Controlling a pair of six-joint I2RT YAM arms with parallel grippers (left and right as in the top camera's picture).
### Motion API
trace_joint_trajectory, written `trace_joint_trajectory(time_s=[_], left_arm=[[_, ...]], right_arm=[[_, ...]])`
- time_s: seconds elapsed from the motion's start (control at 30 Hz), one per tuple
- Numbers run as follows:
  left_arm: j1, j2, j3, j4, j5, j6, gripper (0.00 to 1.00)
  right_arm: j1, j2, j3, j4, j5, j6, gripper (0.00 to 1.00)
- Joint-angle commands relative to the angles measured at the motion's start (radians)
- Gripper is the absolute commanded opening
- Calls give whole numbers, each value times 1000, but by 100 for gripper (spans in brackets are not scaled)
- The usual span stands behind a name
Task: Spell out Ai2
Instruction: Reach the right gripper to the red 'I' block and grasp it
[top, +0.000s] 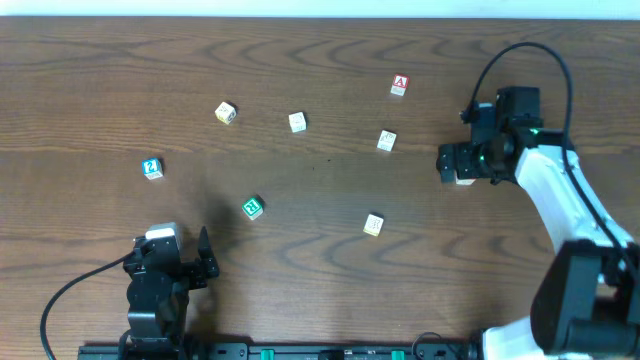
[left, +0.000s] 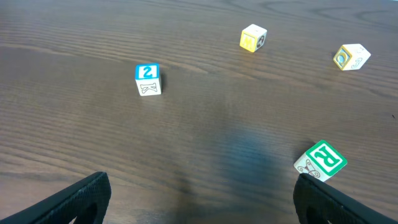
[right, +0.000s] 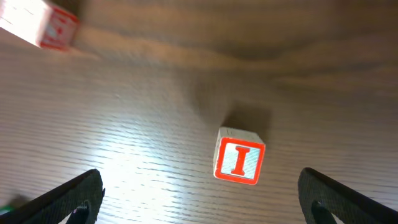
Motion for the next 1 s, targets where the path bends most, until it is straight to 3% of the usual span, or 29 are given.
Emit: trace_joint_trajectory(time_s=[0.0,0.17,0.47,0.83,0.97], left_arm=[[5,-6,-15,0,-3,18,95],[5,-6,-15,0,-3,18,95],[5,-6,-15,0,-3,18,95],[5,-6,-15,0,-3,18,95],[5,-6,-16,0,-3,18,95]], right_arm=[[-21,32,15,-8,21,-34,99],[-38,85,15,-35,22,-34,97],[-51,135,15,20,27,-34,83],[-51,135,15,64,37,-34,48],[-51,135,15,64,37,-34,40]])
